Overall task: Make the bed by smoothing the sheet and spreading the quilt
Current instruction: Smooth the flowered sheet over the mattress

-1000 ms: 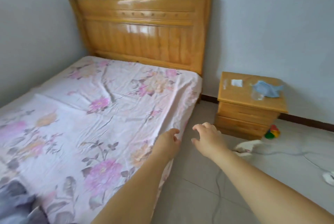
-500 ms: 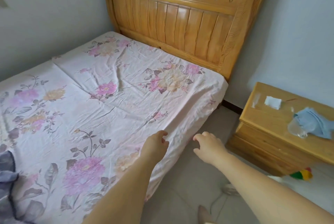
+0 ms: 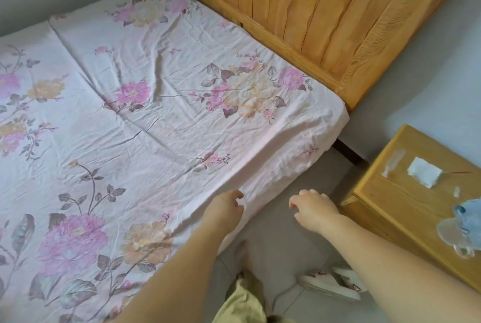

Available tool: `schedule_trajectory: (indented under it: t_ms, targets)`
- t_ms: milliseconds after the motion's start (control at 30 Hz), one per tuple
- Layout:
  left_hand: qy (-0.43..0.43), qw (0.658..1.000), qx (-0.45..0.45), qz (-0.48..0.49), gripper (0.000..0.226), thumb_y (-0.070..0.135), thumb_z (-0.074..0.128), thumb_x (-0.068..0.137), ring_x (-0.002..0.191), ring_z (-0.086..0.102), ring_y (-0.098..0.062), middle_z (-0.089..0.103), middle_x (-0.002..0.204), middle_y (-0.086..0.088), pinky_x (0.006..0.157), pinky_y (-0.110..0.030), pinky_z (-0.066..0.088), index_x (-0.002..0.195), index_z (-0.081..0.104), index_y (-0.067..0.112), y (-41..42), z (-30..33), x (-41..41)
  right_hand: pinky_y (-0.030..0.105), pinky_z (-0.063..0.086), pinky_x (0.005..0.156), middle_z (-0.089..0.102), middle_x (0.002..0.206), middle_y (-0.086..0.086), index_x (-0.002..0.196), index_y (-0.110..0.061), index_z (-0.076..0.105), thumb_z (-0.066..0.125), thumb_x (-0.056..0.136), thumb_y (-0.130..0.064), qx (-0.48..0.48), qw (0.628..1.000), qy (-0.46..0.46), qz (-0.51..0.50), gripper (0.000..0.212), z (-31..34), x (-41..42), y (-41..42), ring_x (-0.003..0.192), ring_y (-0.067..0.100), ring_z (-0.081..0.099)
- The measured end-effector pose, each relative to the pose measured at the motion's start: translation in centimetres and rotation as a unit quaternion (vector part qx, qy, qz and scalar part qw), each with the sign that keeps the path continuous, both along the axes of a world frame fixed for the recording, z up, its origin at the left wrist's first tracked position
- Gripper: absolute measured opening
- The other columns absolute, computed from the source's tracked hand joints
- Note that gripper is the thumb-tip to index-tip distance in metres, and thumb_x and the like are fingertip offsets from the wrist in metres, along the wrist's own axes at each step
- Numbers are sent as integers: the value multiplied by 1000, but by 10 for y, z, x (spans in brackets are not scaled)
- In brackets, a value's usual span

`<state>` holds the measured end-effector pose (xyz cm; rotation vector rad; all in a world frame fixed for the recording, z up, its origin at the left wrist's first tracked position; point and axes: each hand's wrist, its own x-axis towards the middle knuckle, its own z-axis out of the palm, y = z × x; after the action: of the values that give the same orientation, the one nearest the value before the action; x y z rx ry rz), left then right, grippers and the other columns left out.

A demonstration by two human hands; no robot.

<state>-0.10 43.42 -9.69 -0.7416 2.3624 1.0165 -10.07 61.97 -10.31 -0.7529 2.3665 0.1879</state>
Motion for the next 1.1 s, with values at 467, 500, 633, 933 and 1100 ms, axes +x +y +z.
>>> schedule_trajectory:
  t_ms: [467,500,633,933,1100]
  targets:
    - [-61,996,18,59,47,6,45,95,115,56,-20,50,138,-2,85,-25,46,136,45,29,-21,-98,-75,40,25,111,32,147,5,145,-33,30,44,91,0,50,979,-77,183,65,-85,-100,-50,134,28,31]
    - [-69,995,19,72,47,8,47,94,116,55,-20,46,140,-2,85,-24,45,136,45,30,-19,-108,-76,42,22,113,25,152,7,147,-34,26,42,90,2,65,971,-86,212,69,-92,-104,-53,138,30,26]
    - [-131,988,10,83,58,26,60,91,134,32,-26,30,147,-4,101,-37,41,142,35,33,-4,-144,-78,51,11,117,-2,160,6,150,-38,9,37,87,12,102,932,-102,333,85,-122,-119,-65,146,33,0]
    - [-170,972,-107,123,54,19,66,83,130,22,-36,28,134,-4,93,-45,46,127,38,34,26,-188,-97,41,38,90,27,139,10,143,-27,21,51,89,-7,30,891,21,452,64,-178,-144,-89,123,32,32]
    - [-172,961,-206,64,44,6,50,88,121,33,-35,35,128,-9,82,-40,45,127,34,20,34,-192,-99,38,37,84,43,124,10,123,-11,45,43,91,-2,6,892,39,450,34,-189,-144,-101,117,31,38]
